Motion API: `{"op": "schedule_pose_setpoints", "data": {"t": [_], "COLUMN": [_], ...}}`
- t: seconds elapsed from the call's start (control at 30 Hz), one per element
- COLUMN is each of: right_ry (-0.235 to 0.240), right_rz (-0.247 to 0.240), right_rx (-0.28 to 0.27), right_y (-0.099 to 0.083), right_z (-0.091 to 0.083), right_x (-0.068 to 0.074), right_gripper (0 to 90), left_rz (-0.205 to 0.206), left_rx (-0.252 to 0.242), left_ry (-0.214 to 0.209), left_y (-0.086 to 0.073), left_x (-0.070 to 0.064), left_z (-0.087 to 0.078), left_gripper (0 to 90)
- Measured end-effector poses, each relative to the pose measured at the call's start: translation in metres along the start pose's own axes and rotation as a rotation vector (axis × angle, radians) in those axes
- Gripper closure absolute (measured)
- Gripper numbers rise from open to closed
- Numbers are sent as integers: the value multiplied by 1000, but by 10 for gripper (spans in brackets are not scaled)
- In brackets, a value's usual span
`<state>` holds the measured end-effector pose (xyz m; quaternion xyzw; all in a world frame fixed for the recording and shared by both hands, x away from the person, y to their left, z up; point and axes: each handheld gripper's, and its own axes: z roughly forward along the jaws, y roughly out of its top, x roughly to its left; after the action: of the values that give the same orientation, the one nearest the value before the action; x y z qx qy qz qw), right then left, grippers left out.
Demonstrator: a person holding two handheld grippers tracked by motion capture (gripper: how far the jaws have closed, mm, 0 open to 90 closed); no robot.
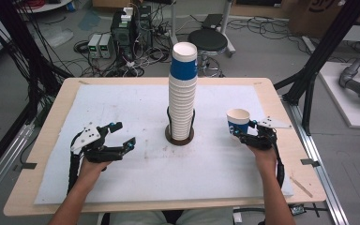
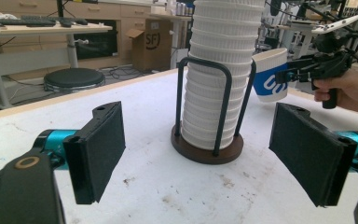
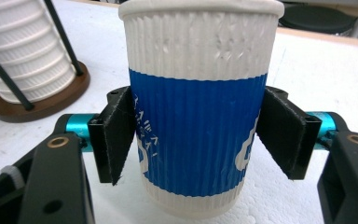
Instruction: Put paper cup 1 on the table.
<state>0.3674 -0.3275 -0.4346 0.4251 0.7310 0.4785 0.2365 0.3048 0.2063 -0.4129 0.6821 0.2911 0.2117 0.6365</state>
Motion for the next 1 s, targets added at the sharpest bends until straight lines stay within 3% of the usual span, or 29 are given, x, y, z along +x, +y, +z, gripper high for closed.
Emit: {"op": "schedule_pose_setpoints", "data": {"t": [0.17,0.27,0.37,0.53,0.7,0.87,1.0], "right_ry": [-12,-3,-3,13,12,23,39], "right_rz": [-13,7,-12,1,-53,-13,6], "right_rx": [40,41,49,68,92,88,72], "right_y": [-5,-7,-8,-13,-15,-18,-19], "right_z": [3,-1,-5,-13,-17,-20,-26], "right_x": [-2,-4,-4,-7,-7,-8,-9], "right_gripper": [308,304,300,289,270,208,207], "left_rz": [3,1,-1,-5,1,-1,-2], "left_rx": [3,2,1,3,10,11,11], "left_ry": [-2,0,0,-1,0,1,3], "left_y": [0,0,0,0,-1,-1,-1], "left_x": [1,1,1,0,1,1,2], "left_z": [-1,-1,-1,0,0,0,-1], "left_gripper": [180,181,181,182,184,184,184]}}
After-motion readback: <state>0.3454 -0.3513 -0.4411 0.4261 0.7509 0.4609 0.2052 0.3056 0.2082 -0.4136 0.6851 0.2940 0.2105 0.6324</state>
